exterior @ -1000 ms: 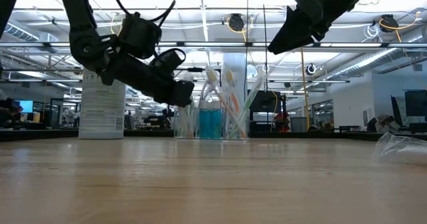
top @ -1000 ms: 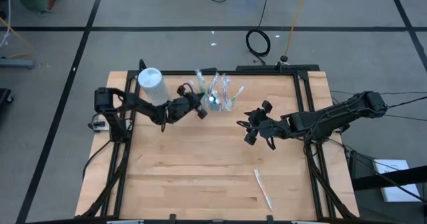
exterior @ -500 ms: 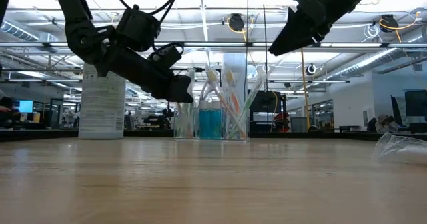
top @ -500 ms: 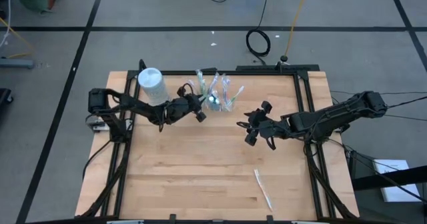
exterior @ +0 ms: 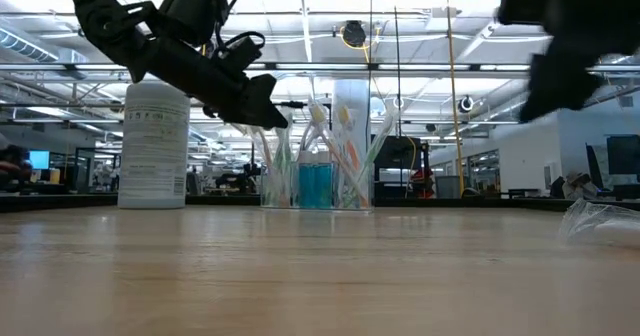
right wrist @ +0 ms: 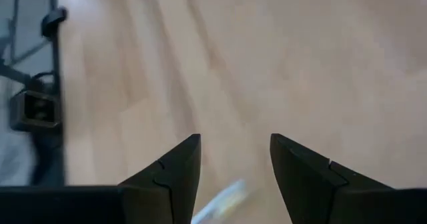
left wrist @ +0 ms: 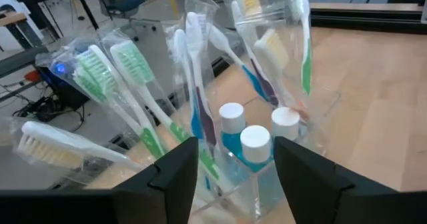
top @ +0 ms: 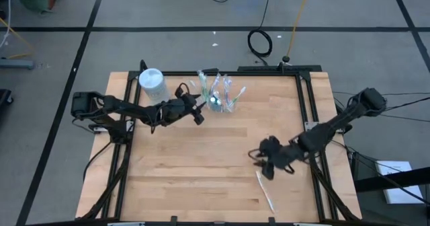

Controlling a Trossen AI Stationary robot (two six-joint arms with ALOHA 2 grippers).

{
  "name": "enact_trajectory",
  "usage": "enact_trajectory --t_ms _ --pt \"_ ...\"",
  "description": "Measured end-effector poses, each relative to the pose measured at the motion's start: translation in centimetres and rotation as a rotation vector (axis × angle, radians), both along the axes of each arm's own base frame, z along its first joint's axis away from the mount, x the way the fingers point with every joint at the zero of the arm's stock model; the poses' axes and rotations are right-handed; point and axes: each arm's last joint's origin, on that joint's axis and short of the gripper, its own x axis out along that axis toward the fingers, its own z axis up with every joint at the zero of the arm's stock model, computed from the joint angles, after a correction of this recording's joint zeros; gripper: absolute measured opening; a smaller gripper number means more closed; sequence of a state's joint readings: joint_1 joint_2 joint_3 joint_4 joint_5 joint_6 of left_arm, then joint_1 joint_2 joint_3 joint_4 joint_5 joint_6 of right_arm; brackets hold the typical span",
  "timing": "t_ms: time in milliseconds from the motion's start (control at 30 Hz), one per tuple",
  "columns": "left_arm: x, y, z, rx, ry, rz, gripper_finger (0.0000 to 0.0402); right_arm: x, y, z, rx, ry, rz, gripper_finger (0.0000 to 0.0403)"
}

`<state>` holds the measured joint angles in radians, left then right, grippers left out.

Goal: Pick & Place toothbrushing station
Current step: Put the orange toothbrush into the transparent organizer

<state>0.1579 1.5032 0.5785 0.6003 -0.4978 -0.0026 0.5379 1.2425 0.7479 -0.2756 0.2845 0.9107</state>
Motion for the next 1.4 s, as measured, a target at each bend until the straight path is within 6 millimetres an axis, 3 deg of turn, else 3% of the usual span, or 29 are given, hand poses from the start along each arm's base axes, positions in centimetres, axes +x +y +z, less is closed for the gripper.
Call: enact_trajectory --t_ms 233,433,1033,1167,1400 --pt "0.0 -0.1 -0.1 -0.003 0.011 -0.002 0.0202 -1.3 4.1 -3.3 0.184 0.224 -0.008 0.0171" --pt "-0.1 0.1 -0.1 -0.002 0.010 0.005 0.0202 -1.2 5.9 -6.6 0.259 0.373 -0.086 0.0171" --pt "-0.3 0.7 -0.3 -0.009 0.035 0.027 0.0202 0.1 5.9 -7.3 0.242 0.287 -0.124 0.0165" --pt "-0.3 0.7 -0.3 -0.008 0.035 0.027 0.0202 0.2 5.9 -7.7 0.217 0.291 -0.112 0.0131" --pt "-0.2 0.3 -0.3 -0.011 0.031 0.012 0.0202 0.4 5.8 -7.3 0.194 0.245 -0.079 0.0017"
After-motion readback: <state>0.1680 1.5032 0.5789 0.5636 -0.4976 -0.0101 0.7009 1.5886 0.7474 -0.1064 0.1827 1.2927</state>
